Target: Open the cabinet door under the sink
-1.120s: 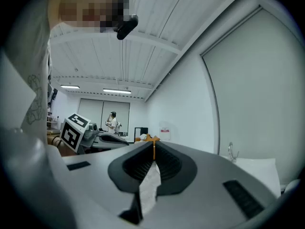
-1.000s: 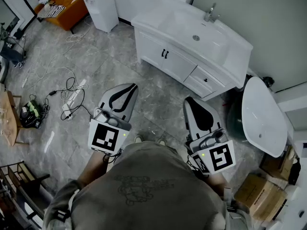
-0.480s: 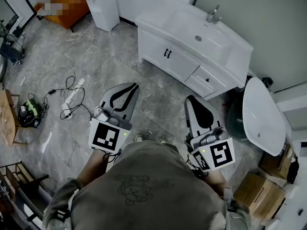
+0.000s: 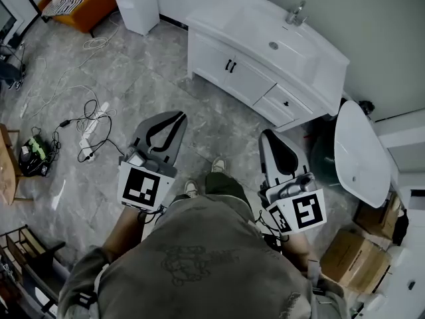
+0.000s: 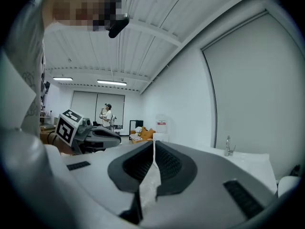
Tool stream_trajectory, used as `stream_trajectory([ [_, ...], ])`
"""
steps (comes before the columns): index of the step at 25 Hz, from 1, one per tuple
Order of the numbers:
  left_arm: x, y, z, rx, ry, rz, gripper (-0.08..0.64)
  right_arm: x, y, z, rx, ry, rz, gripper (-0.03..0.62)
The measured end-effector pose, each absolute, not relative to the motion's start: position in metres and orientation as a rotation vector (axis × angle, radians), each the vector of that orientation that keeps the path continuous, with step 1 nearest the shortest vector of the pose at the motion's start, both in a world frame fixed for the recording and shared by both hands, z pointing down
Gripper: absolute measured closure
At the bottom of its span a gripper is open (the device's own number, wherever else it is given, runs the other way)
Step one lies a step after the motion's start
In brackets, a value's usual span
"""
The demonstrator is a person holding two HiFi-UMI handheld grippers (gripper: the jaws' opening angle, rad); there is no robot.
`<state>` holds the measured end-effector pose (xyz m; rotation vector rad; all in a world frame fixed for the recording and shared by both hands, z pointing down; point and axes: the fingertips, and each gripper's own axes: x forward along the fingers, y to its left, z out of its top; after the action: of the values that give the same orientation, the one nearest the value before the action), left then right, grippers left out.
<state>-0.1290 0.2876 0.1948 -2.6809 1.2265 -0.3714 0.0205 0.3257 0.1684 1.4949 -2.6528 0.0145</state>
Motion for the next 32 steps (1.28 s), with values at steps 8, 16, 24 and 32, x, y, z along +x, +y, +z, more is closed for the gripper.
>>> stream_trajectory([
  [8,-0.105,0.242,0.209,-2.691,1.188,-0.413,0.537,0.037,0.282,0.186,1.493,-2.638,0.047,0.560],
  [16,-0.074,0.157,0.229,-2.716,1.201,-0.484,0.536,0.068,0.192,0.198,1.460,-2.656,0.094,0.558],
  [24,-0.029,0.059,0.235,-2.708,1.211,-0.550,0.537,0.113,0.090,0.210,1.425,-2.662,0.149,0.560],
  [32,0.005,0.009,0.242,-2.704,1.209,-0.600,0.537,0.143,0.044,0.228,1.373,-2.677,0.189,0.558],
])
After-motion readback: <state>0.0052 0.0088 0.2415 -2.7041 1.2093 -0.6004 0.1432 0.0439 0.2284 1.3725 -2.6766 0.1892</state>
